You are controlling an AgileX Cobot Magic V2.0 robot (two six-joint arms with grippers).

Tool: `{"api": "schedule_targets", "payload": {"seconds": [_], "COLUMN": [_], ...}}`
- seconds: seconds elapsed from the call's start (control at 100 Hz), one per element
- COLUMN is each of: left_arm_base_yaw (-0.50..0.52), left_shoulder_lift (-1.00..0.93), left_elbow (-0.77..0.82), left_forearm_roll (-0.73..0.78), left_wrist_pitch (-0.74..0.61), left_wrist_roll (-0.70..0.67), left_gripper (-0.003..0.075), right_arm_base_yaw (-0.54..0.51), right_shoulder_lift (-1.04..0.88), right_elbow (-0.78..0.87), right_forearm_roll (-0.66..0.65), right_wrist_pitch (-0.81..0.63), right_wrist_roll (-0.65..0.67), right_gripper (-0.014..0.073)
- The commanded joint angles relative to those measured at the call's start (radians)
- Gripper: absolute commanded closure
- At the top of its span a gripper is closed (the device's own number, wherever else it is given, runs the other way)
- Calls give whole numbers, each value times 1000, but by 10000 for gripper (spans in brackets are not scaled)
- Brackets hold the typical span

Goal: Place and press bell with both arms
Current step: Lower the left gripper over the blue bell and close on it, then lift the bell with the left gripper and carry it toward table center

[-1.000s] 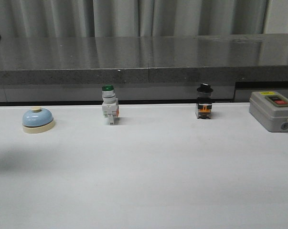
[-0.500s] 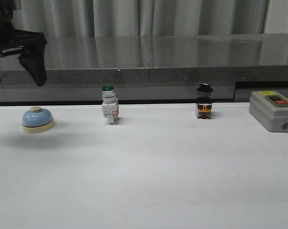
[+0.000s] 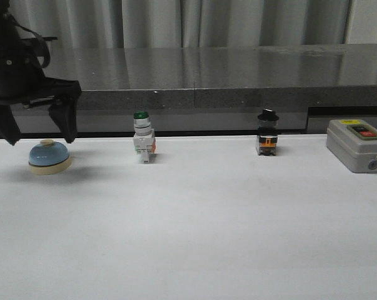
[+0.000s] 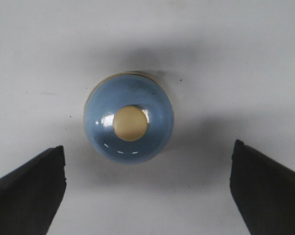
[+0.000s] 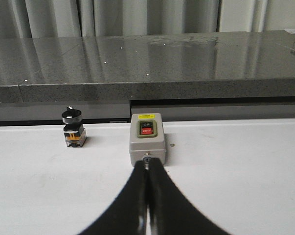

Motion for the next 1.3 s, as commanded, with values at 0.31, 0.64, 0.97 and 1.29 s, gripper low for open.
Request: {"api": "schedule_targets", "payload": {"seconds": [0.31, 0.64, 0.97, 1.29], "left_arm_base_yaw": [-6, 1, 1, 1], "left_shoulder_lift": [15, 50, 50, 49], "left_elbow": [-34, -35, -35, -62], "left_forearm_roll": [8, 19, 34, 66], "left_wrist_pitch": [-88, -121, -130, -92], "left_wrist_roll": [-5, -5, -5, -5], "left_gripper": [84, 84, 252, 428], "right_arm_base_yaw": [-3, -3, -3, -3], "right_shoulder_lift": [-17, -17, -17, -17], "right_elbow": [-14, -14, -14, -14], "right_forearm_roll": [-7, -7, -7, -7], "right_wrist_pitch": [-77, -77, -77, -77], "right_wrist_roll": [-3, -3, -3, -3], "right_gripper": [655, 655, 655, 655]}}
